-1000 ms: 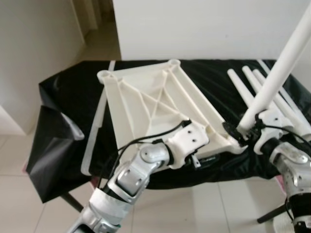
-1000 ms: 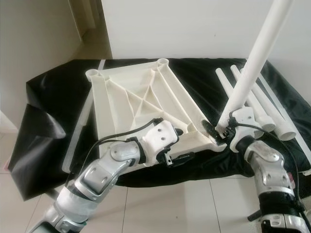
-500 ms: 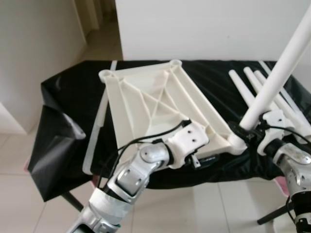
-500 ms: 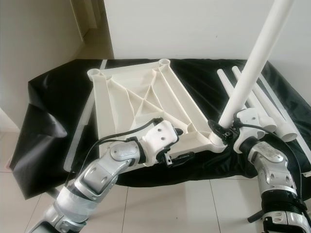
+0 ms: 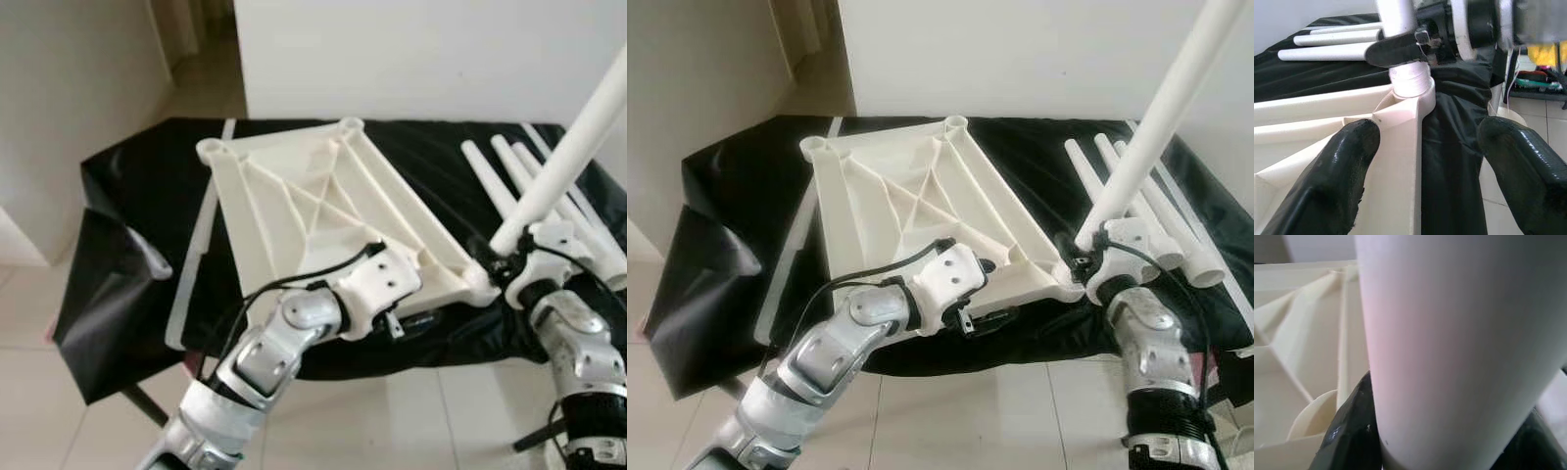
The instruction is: Building children table
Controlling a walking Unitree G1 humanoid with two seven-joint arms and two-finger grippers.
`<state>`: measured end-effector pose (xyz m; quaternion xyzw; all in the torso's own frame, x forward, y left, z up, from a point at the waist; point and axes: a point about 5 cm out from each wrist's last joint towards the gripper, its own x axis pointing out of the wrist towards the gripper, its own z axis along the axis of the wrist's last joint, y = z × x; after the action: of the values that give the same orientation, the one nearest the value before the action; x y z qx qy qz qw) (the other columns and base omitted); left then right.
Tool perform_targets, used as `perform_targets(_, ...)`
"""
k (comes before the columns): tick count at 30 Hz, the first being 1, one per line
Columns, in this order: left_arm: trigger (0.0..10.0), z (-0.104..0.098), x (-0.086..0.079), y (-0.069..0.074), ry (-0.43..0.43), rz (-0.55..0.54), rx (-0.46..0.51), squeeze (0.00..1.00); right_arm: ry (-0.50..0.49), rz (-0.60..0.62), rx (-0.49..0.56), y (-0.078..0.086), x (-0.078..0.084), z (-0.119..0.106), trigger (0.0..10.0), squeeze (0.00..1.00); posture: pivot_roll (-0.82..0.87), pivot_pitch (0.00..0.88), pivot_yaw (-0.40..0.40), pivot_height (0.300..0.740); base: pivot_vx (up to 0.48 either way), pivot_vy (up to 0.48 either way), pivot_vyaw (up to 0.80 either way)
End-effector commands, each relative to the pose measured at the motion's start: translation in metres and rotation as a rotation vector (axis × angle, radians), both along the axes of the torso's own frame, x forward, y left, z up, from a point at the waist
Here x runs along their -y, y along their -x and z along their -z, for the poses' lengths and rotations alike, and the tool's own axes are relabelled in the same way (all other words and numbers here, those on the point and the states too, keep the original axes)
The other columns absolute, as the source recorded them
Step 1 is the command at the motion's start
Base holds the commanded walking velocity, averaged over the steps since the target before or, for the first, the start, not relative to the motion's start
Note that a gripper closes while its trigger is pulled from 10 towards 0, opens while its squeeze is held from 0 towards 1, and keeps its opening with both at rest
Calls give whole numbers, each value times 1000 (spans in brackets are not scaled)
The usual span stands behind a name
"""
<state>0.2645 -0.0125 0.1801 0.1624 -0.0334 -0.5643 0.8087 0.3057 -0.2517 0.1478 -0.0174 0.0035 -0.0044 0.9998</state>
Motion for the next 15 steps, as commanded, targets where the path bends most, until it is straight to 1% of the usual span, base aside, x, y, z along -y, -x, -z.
perform_targets(1, 10000, 1, -2, -5, 8, -57, 10, 0, -27, 91, -86, 7, 0, 17, 10000, 0, -116, 46, -37, 740, 0, 0, 0)
perform_targets(2, 10000, 1, -3, -6, 10, -65, 9, 0, -26, 130, -87, 8, -4, 18, 10000, 0, -113, 45, -42, 740, 0, 0, 0)
perform_targets(3, 10000, 1, -3, -6, 10, -65, 9, 0, -26, 130, -87, 8, -4, 18, 10000, 0, -113, 45, -42, 740, 0, 0, 0)
perform_targets(4, 10000, 1, -4, -7, 12, -70, 8, 0, -25, 155, -88, 10, -6, 19, 10000, 0, -113, 45, -42, 740, 0, 0, 0)
perform_targets(5, 10000, 1, -4, -8, 14, -76, 8, 0, -29, 207, -89, 12, -11, 21, 10000, 0, -112, 46, -46, 740, 0, 0, 0)
perform_targets(6, 10000, 1, -5, -9, 17, -85, 6, 0, -39, 290, -101, 16, -17, 25, 10000, 0, -110, 46, -52, 740, 0, 0, 0)
perform_targets(8, 10000, 1, -7, -9, 21, -97, 6, 0, -51, 414, -123, 24, -26, 30, 10000, 0, -106, 44, -55, 740, 0, 0, 0)
perform_targets(9, 10000, 1, -7, -9, 21, -97, 6, 0, -51, 414, -123, 24, -26, 30, 10000, 0, -106, 44, -55, 740, 0, 0, 0)
perform_targets(11, 10000, -1, -9, -13, 32, -124, 8, 0, -108, 549, -127, 30, -44, 35, 10000, 0, -98, 41, -58, 740, 0, 0, 0)
perform_targets(12, 10000, -1, -9, -13, 32, -124, 8, 0, -108, 549, -127, 30, -44, 35, 10000, 0, -98, 41, -58, 740, 0, 0, 0)
perform_targets(13, 10000, -3, -10, -14, 40, -133, 10, 0, -137, 566, -124, 31, -50, 36, 10000, 0, -88, 36, -58, 740, 0, 0, 0)
perform_targets(14, 10000, -6, -11, -16, 52, -149, 23, 0, -172, 547, -135, 31, -61, 36, 10000, 0, -78, 34, -54, 740, 0, 0, 0)
perform_targets(15, 10000, -6, -11, -16, 52, -149, 23, 0, -172, 547, -135, 31, -61, 36, 10000, 0, -78, 34, -54, 740, 0, 0, 0)
